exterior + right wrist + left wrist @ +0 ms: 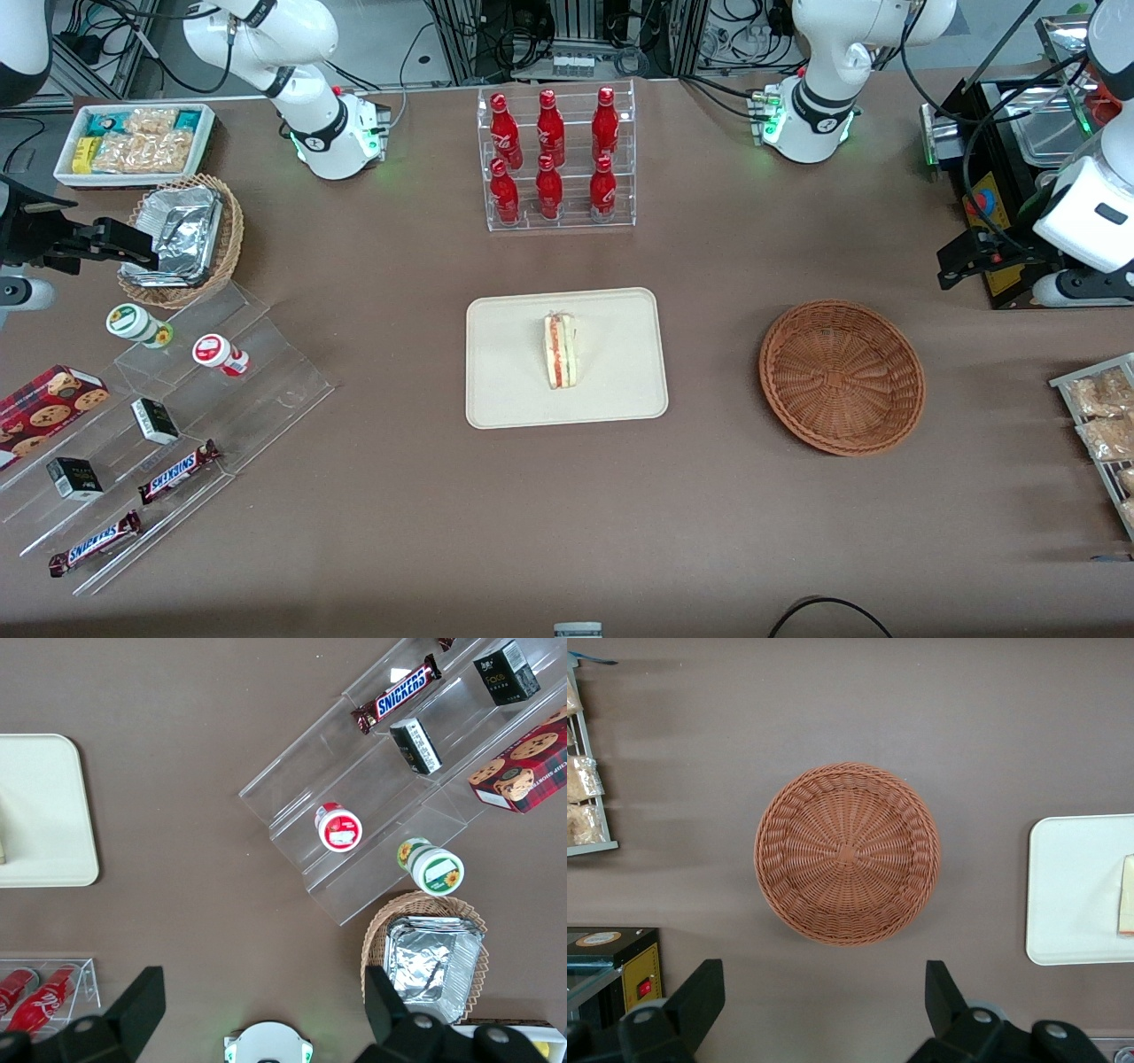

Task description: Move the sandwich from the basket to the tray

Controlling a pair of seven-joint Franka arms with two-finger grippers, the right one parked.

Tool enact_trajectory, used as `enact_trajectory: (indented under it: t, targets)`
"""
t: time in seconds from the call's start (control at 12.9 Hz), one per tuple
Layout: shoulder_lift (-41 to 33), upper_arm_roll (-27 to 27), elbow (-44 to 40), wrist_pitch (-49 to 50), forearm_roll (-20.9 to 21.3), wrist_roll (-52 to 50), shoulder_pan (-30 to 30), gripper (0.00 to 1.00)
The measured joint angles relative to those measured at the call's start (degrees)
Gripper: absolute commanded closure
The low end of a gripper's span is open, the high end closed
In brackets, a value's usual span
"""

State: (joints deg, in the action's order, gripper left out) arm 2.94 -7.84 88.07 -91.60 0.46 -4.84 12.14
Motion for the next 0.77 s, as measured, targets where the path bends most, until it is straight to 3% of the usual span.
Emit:
enact_trajectory:
  t: [0.54, 0.77]
  targets:
    - [0.9, 0.2, -1.6, 1.5, 0.1, 0.0, -1.1, 0.0]
    - [0.8, 8.1, -1.7, 1.6, 0.1, 0.2, -9.4, 0.0]
